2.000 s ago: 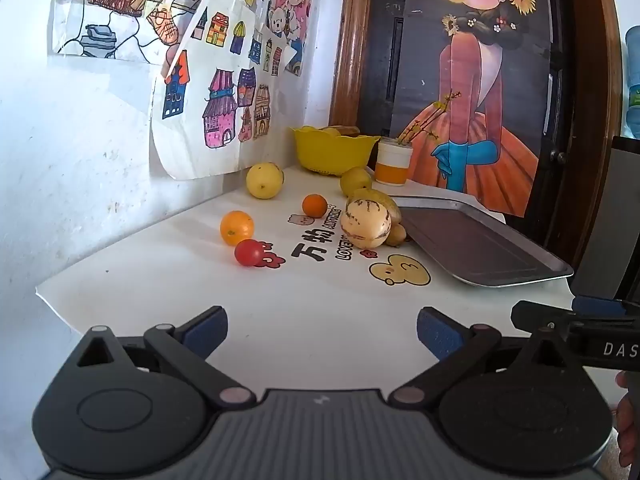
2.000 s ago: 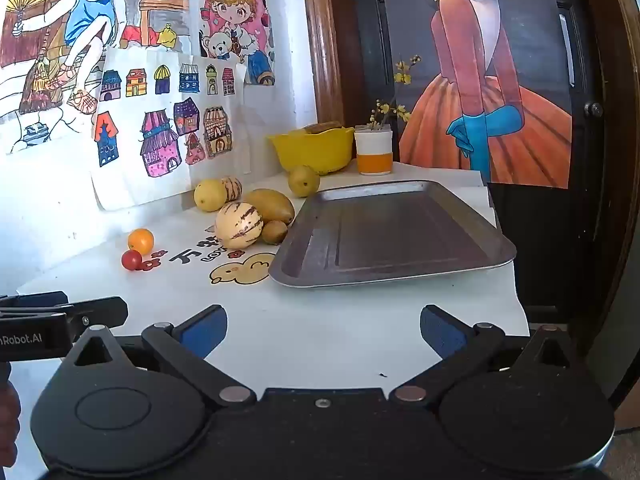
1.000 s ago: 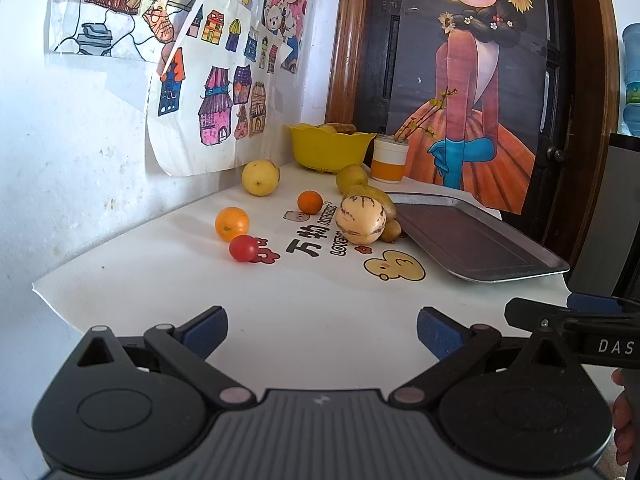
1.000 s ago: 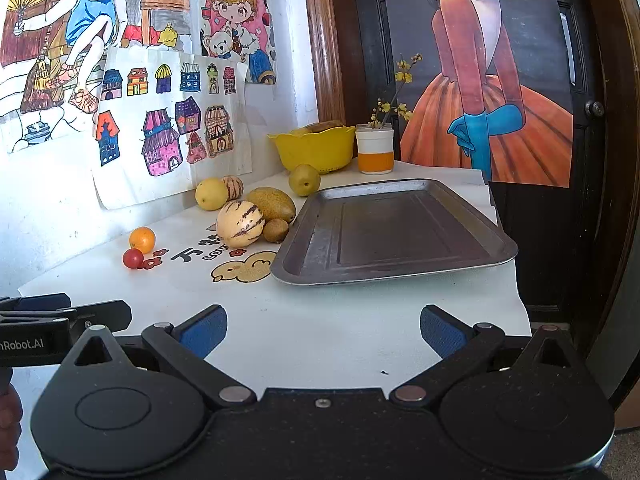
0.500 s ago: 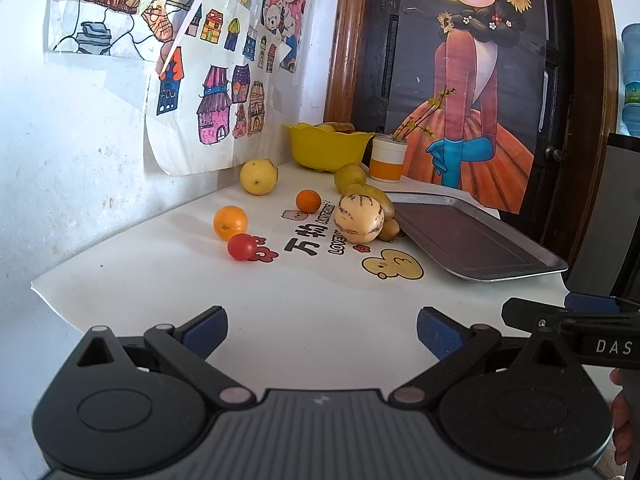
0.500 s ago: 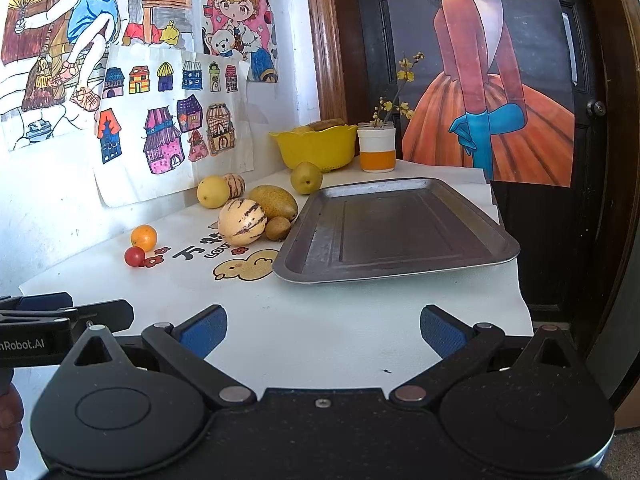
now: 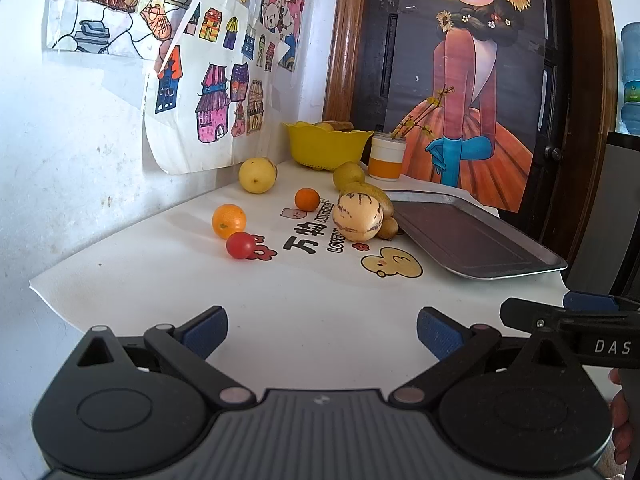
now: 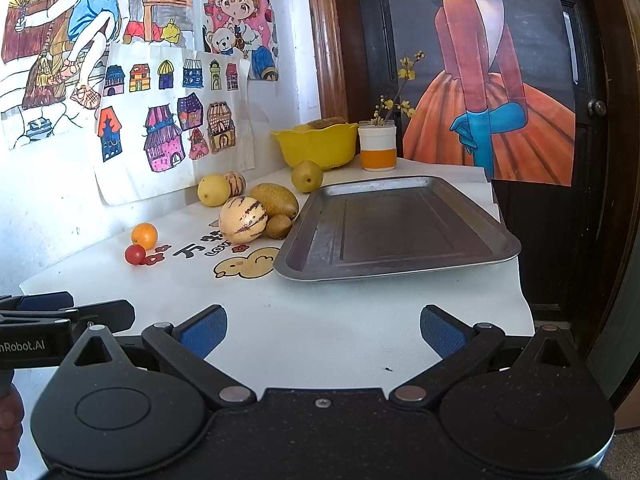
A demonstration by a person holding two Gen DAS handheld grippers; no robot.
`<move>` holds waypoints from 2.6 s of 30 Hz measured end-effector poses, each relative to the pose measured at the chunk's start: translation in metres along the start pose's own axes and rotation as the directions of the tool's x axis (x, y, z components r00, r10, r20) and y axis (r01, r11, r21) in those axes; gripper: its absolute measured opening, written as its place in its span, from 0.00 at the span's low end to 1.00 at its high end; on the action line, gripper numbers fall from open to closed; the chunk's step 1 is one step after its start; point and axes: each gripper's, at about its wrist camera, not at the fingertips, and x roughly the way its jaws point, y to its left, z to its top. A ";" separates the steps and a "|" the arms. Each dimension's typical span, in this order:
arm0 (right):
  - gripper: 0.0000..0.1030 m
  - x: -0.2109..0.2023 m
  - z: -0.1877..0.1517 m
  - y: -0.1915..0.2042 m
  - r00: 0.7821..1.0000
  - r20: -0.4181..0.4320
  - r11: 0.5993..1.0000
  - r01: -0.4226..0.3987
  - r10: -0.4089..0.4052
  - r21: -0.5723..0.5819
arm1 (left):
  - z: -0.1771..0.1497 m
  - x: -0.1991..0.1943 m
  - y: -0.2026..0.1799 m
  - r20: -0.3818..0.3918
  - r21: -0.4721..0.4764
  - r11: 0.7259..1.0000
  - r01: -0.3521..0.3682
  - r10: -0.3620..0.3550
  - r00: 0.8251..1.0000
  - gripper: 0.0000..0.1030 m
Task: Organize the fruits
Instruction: 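Grasp the striped pepino melon with the right tool while the left tool grasps the red cherry tomato, then carry the pepino and tomato onto the metal tray and open both tools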
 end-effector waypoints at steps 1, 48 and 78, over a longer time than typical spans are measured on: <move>0.99 0.000 0.001 -0.001 1.000 0.001 1.000 0.000 0.000 0.001 | 0.000 0.000 0.000 -0.001 0.000 1.000 0.000 0.000 1.000 1.00; 0.77 0.177 0.113 0.080 0.951 -0.258 0.960 -0.220 0.172 -0.172 | 0.049 0.085 0.043 -0.104 0.031 0.993 -0.115 0.118 0.988 0.61; 0.55 0.129 0.124 0.035 0.957 -0.146 0.946 -0.274 0.251 -0.171 | 0.087 0.104 0.015 -0.118 -0.017 1.000 0.007 -0.009 0.993 0.23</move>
